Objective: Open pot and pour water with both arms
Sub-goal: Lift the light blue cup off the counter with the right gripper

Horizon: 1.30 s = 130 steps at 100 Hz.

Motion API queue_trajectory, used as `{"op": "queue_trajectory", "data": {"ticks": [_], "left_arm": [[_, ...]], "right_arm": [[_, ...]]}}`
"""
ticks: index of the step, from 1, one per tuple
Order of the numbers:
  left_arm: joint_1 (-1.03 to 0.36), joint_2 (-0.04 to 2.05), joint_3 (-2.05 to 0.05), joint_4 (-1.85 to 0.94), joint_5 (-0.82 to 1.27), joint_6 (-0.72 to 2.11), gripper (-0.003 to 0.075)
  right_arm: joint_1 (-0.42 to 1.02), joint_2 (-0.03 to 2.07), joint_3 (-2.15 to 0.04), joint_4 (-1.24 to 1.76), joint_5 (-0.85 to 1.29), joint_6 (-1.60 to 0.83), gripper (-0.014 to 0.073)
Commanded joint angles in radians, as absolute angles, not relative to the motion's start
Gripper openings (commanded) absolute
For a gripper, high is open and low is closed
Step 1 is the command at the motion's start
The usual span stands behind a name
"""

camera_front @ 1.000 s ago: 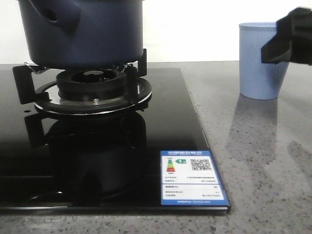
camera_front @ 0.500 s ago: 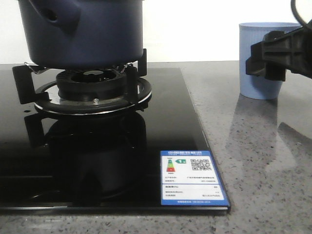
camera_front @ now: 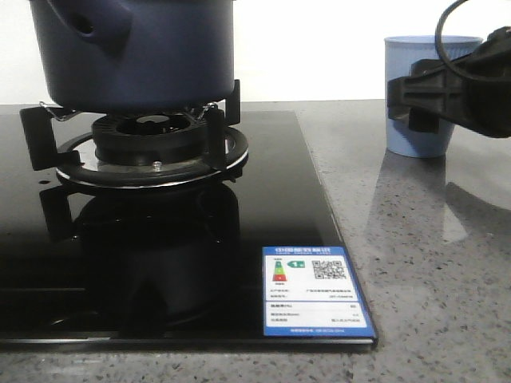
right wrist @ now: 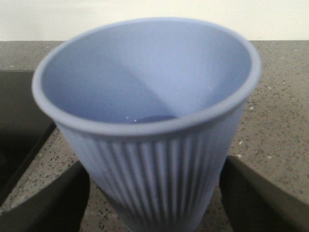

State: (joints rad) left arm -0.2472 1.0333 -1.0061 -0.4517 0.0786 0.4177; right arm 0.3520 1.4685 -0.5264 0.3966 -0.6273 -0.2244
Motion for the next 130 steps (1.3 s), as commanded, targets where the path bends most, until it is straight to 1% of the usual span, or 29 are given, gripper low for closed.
{"op": "queue_trajectory", "data": {"ticks": [1,68,73,83,89,130], "left_arm": [[-0.241,1.007,-1.044,-0.456,-0.026,0.417,0.0408],[-0.241,1.007,-1.044,-0.456,-0.026,0.417,0.0408],[-0.241,1.007,-1.044,-0.456,-0.026,0.417,0.0408],[-0.241,1.007,-1.044,-0.456,-0.026,0.417,0.0408],[-0.241,1.007,-1.044,-0.456,-0.026,0.417,0.0408],[-0.241,1.007,-1.044,-0.456,-0.026,0.417,0.0408]], "right_arm": [[0.355,1.457,-0.555,0.381,-0.726,-0.211,0.0479],[0.355,1.460,-0.555,0.349,-0.758,-0.211,0.0482],[0.355,1.460,-0.555,0.349,-0.761,-0.211,0.0500],[0.355,1.460,-0.555,0.347,-0.784,-0.211,0.0580],[0.355,1.460,-0.555,0.347,-0.806,-0.211,0.0608],[0.355,1.552,-0.555,0.342,-0.931,-0.211,0.0612]]}}
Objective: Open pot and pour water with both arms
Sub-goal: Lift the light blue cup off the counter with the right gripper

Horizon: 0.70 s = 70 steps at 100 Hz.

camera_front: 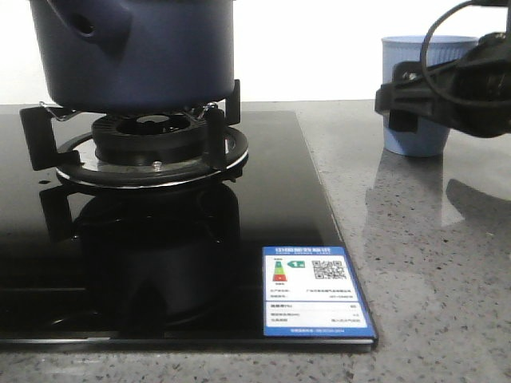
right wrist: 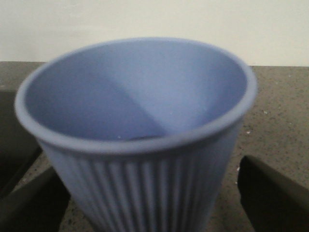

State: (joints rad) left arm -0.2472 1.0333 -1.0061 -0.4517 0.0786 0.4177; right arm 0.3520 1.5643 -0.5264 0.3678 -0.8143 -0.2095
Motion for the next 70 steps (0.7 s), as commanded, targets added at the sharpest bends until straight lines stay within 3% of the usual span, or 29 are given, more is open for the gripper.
{"op": "queue_trajectory", "data": {"ticks": [1,17,40,70], "left_arm": [[-0.241,1.007,-1.044,-0.456,-0.026,0.417,0.0408],[-0.241,1.007,-1.044,-0.456,-0.026,0.417,0.0408],[-0.241,1.007,-1.044,-0.456,-0.026,0.417,0.0408],[-0.241,1.007,-1.044,-0.456,-0.026,0.417,0.0408]], "right_arm": [[0.355,1.554,-0.555,0.343,-0.933,-0.211,0.0612],[0.355,1.556,-0.555,0.343,-0.953,-0.211,0.0584],[0.355,1.556,-0.555,0.343,-0.953,-0.211,0.0395],[0.355,1.531,-0.555,0.306,-0.949,-0.211,0.0397]]}}
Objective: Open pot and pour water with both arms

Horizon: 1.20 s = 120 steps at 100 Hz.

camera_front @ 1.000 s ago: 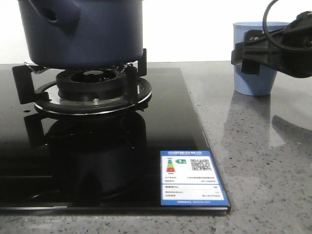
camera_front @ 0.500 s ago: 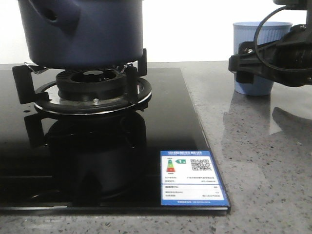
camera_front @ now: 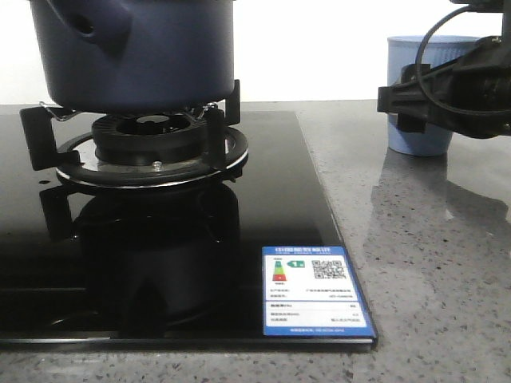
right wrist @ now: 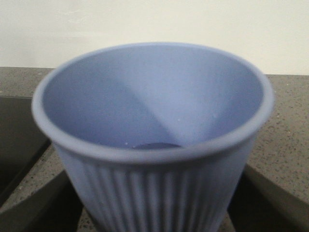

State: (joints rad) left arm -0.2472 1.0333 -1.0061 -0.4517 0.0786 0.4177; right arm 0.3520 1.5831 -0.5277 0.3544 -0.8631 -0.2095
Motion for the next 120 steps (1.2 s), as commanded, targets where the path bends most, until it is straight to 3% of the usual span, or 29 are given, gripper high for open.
{"op": "queue_trajectory", "data": {"ticks": [1,37,84,120], "left_arm": [[-0.241,1.007,-1.044,-0.456,-0.026,0.417,0.0408],[-0.241,1.007,-1.044,-0.456,-0.026,0.417,0.0408],[-0.241,1.007,-1.044,-0.456,-0.026,0.417,0.0408],[-0.241,1.007,-1.044,-0.456,-0.026,0.417,0.0408]], "right_arm": [[0.355,1.528,-0.555,0.303,-0.949,-0.211,0.0397],[0.355,1.344,-0.559,0.186,-0.759,-0.246,0.0397],[0.376,1.208,-0.836,0.066,-0.184,-0.246,0.0397],[0.466,1.222,-1.007,-0.014,-0.086,-0.246,0.0397]]}}
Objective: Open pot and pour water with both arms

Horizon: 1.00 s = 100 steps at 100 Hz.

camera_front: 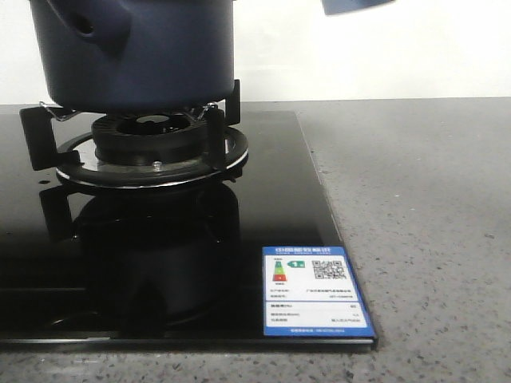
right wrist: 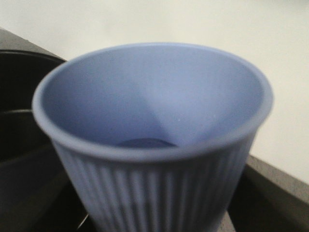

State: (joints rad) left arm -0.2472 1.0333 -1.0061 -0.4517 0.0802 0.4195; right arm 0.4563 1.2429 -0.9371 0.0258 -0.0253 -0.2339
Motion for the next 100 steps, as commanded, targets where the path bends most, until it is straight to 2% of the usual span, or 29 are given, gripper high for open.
{"op": "queue_trajectory", "data": {"ticks": [1,52,100], "left_arm": [[-0.241,1.007,-1.044,-0.456,-0.026,0.417,0.0408],[-0.241,1.007,-1.044,-0.456,-0.026,0.417,0.0408],[-0.241,1.007,-1.044,-0.456,-0.026,0.417,0.0408]], "right_arm": [[0.467,1.225,-1.014,-0.020,-0.082,-0.246,0.0397],[0.558,1.392,-1.308,-0.340,0.210,-0.246,0.0397],[0.667,1.494,-1.431,-0.702,0.358,-0.246,0.0397]]}}
